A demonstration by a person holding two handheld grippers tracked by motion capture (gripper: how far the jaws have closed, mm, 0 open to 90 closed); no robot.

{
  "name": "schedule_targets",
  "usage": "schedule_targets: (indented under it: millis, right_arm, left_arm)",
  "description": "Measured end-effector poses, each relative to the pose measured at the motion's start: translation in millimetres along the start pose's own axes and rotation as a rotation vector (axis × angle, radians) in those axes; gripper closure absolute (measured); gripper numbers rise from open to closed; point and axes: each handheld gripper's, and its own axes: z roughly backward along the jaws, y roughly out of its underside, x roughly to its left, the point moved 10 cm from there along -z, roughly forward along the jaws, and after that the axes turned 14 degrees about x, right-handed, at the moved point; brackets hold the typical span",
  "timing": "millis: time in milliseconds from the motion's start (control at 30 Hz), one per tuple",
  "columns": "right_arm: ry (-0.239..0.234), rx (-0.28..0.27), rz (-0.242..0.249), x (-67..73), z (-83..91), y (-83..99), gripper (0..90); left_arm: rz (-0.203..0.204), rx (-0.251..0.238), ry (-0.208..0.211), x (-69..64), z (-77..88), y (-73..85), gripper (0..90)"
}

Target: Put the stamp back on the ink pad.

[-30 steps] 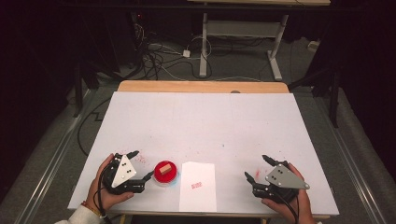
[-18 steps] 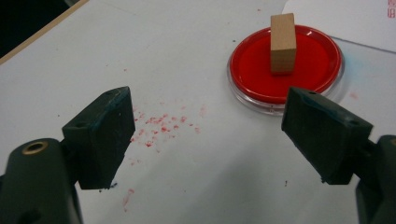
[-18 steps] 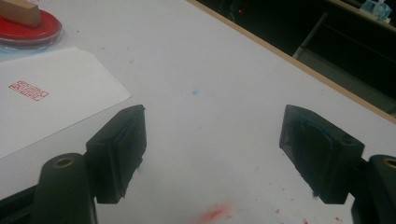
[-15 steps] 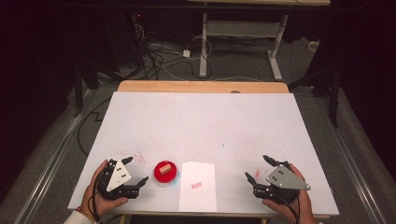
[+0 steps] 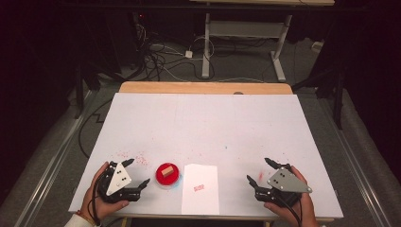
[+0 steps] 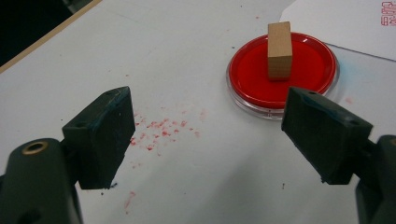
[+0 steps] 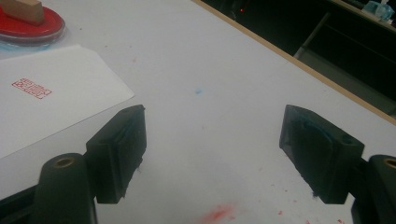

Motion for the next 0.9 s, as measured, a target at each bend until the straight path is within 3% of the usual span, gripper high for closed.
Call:
schedule_targets:
  millis: [900]
  right_arm:
    - [-0.011,0.006,-0.002,-1.5,-3.1,1.2,23.3]
  left_arm:
    - [0.025,0.026,0.010,4.0,-7.5,3.4,16.8]
